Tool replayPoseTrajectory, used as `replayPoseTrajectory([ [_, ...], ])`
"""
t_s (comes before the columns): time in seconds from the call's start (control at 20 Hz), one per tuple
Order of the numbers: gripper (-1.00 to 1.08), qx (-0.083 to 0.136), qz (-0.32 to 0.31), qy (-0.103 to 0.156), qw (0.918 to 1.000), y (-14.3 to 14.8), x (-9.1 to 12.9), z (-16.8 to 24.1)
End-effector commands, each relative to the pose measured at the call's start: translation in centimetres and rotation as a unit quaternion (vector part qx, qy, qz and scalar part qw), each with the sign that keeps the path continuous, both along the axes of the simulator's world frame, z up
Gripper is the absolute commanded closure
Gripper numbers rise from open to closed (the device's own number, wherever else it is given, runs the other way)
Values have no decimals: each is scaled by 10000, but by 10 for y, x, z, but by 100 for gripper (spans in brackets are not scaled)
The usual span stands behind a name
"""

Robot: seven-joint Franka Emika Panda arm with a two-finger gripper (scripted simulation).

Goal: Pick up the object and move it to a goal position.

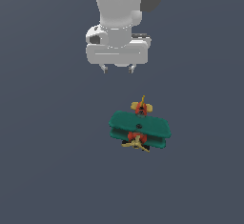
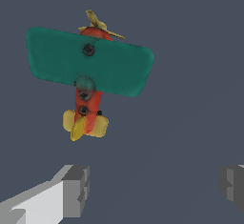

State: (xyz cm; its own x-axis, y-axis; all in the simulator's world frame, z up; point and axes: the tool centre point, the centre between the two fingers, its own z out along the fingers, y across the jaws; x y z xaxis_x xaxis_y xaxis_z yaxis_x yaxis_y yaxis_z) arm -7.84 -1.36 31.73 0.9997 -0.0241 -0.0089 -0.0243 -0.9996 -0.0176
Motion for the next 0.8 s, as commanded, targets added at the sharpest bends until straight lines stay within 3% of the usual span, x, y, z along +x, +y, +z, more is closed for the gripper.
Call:
replayPoseTrajectory([
  [0.0,-20,0,0,0,10000,0,0,0],
  [0.75,-20,-82,230,145,9996,6,4,-12],
])
